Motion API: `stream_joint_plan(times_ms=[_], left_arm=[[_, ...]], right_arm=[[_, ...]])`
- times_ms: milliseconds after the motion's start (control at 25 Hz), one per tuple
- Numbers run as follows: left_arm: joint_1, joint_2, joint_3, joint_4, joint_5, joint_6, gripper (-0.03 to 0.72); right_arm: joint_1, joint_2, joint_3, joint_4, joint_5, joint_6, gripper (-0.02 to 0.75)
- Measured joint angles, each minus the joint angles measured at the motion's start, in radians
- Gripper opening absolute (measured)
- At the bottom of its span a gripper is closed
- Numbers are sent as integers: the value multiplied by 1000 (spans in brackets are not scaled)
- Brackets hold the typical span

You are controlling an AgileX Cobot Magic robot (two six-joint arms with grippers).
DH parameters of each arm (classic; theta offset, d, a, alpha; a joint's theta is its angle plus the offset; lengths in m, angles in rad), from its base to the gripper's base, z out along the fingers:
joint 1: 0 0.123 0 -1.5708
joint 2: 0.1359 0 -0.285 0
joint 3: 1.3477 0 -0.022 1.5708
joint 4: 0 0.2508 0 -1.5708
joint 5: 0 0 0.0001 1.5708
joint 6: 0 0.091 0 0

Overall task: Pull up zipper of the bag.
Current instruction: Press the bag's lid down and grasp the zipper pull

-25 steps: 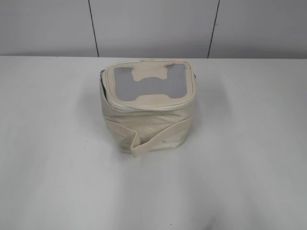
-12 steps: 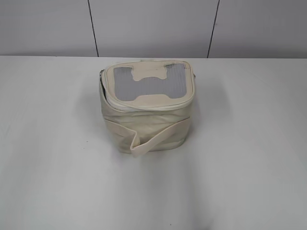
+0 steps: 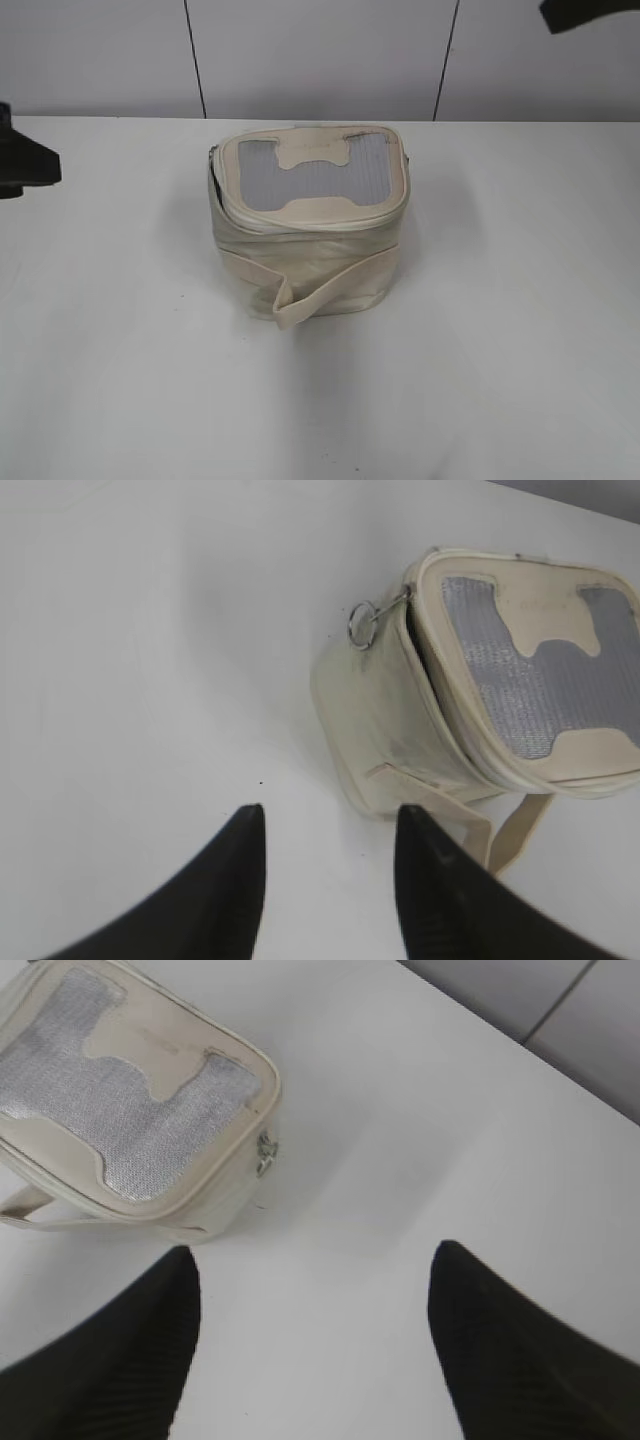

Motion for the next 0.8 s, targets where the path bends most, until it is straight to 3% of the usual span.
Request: stream_joint_plan(times_ms=[280,520,800], left_arm=[[0,126,-138,0,137,16,333],[-2,226,-164,-1,150,52,333],[-2,272,-164,0,115,52,333]], right_arm=[[3,337,-413,216,210,-145,560],[21,557,-647,219,219,-208,534],[64,653,-714,159,223,-249,505]])
